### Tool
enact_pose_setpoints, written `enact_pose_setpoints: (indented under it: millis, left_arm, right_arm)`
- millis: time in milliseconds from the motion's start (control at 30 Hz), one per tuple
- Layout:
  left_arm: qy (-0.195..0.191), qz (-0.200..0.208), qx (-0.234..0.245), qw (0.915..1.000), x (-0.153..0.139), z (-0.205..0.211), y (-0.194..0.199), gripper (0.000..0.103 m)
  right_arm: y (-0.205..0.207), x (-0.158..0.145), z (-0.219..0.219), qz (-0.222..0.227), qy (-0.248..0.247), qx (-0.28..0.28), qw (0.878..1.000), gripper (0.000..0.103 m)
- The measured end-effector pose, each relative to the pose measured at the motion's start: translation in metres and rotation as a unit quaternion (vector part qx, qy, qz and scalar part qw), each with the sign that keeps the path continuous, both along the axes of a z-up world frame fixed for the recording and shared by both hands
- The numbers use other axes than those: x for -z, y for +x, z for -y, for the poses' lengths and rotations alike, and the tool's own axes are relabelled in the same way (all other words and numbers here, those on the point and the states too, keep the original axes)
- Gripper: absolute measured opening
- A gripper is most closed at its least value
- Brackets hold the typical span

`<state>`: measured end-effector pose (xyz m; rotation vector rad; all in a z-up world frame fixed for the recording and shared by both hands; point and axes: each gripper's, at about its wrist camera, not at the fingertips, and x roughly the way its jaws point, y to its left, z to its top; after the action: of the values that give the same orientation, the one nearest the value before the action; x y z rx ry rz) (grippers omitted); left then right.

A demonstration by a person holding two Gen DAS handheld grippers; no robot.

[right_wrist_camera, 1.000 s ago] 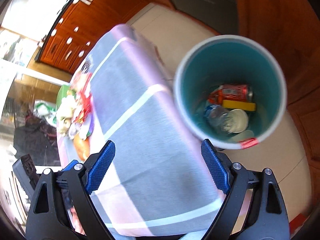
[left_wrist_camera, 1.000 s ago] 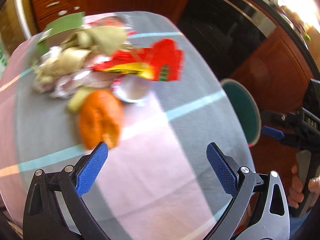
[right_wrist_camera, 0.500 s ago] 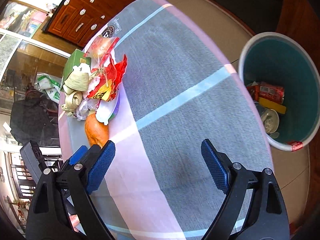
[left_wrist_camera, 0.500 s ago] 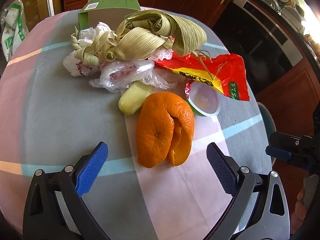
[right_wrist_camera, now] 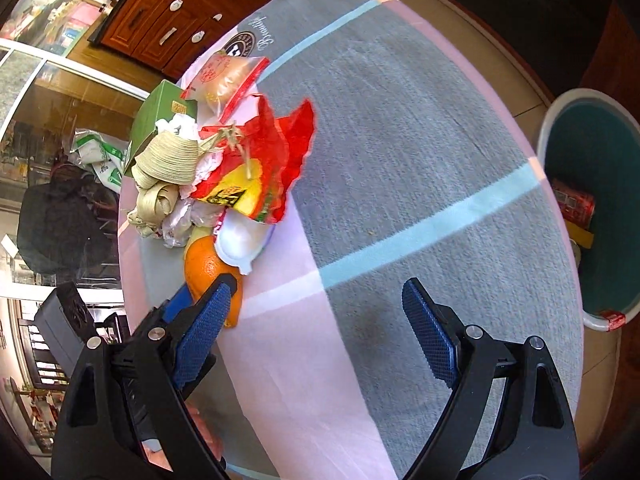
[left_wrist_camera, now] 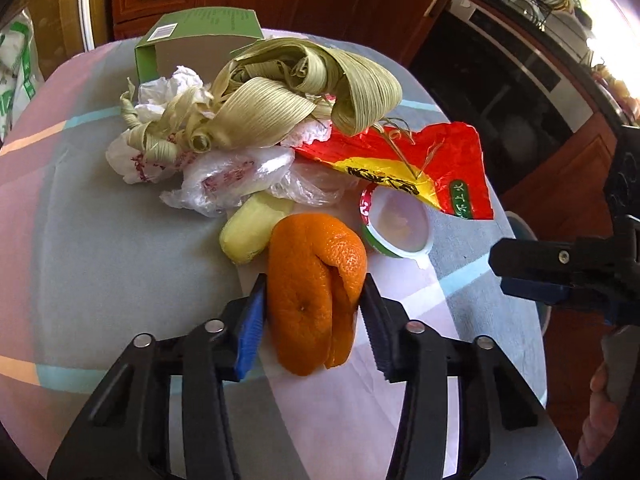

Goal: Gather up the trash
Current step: 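Grasp the orange peel with the left gripper while the right gripper grasps the white plastic cup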

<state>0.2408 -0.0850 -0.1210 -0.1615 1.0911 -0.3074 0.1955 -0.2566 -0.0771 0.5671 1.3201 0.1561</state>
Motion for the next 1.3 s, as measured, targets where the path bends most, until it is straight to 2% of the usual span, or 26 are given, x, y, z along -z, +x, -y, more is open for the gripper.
enact_pose_setpoints:
  millis: [67, 267, 367, 533, 567, 600, 667, 867, 933, 1000, 1067, 1100, 1167, 1300]
  left_arm:
    - [-0.015, -0.009, 0.001, 0.9998, 0.000, -0.012, -0.004, 0.042]
    - [-0.029, -0.022, 0.000, 0.9993, -0.001, -0.039, -0.019, 0.042]
    - [-0.037, -0.027, 0.001, 0.9990, -0.002, -0.050, -0.024, 0.043]
    - [-0.049, -0.028, 0.001, 0.9984, -0.002, -0.058, -0.024, 0.047]
    - [-0.051, -0.027, -0.001, 0.9983, -0.003, -0.058, -0.024, 0.050]
    - [-0.054, -0.027, -0.002, 0.9982, -0.003, -0.058, -0.024, 0.054]
    - [-0.053, -0.024, -0.004, 0.9983, -0.003, -0.060, -0.027, 0.061]
    - [-0.038, -0.018, -0.009, 0.9991, -0.004, -0.058, -0.029, 0.071]
    - [-0.022, -0.012, -0.008, 0.9997, -0.005, -0.052, -0.029, 0.072]
    - [-0.002, -0.004, -0.007, 1.0000, -0.005, -0.046, -0.033, 0.068]
    - [0.016, -0.001, -0.008, 0.9998, -0.006, -0.042, -0.036, 0.049]
    - [0.010, -0.004, -0.007, 0.9999, -0.007, -0.043, -0.037, 0.044]
    - [-0.001, -0.011, -0.010, 0.9999, -0.009, -0.047, -0.042, 0.040]
    - [-0.006, -0.019, -0.017, 0.9997, -0.013, -0.054, -0.056, 0.039]
  right_arm:
    - [0.006, -0.003, -0.011, 0.005, -0.005, -0.008, 1.000, 0.084]
    - [0.030, 0.003, -0.051, 0.007, -0.027, -0.033, 0.999, 0.084]
    - [0.038, 0.009, -0.069, 0.013, -0.059, -0.038, 0.997, 0.084]
    - [0.044, 0.019, -0.084, 0.014, -0.095, -0.044, 0.994, 0.075]
    - [0.044, 0.017, -0.086, 0.023, -0.104, -0.046, 0.993, 0.072]
    - [0.044, 0.016, -0.088, 0.028, -0.111, -0.051, 0.992, 0.055]
    - [0.042, 0.015, -0.087, 0.030, -0.113, -0.052, 0.992, 0.054]
    - [0.023, 0.015, -0.073, 0.022, -0.090, -0.058, 0.994, 0.053]
    - [0.013, 0.016, -0.066, 0.017, -0.081, -0.056, 0.995, 0.053]
    - [0.004, 0.016, -0.060, 0.012, -0.074, -0.054, 0.996, 0.054]
    - [-0.008, 0.016, -0.052, 0.010, -0.065, -0.052, 0.997, 0.054]
    - [-0.013, 0.015, -0.050, 0.009, -0.061, -0.051, 0.997, 0.054]
    - [-0.023, 0.014, -0.044, 0.009, -0.055, -0.052, 0.997, 0.054]
    - [-0.036, 0.008, -0.031, 0.016, -0.036, -0.045, 0.998, 0.054]
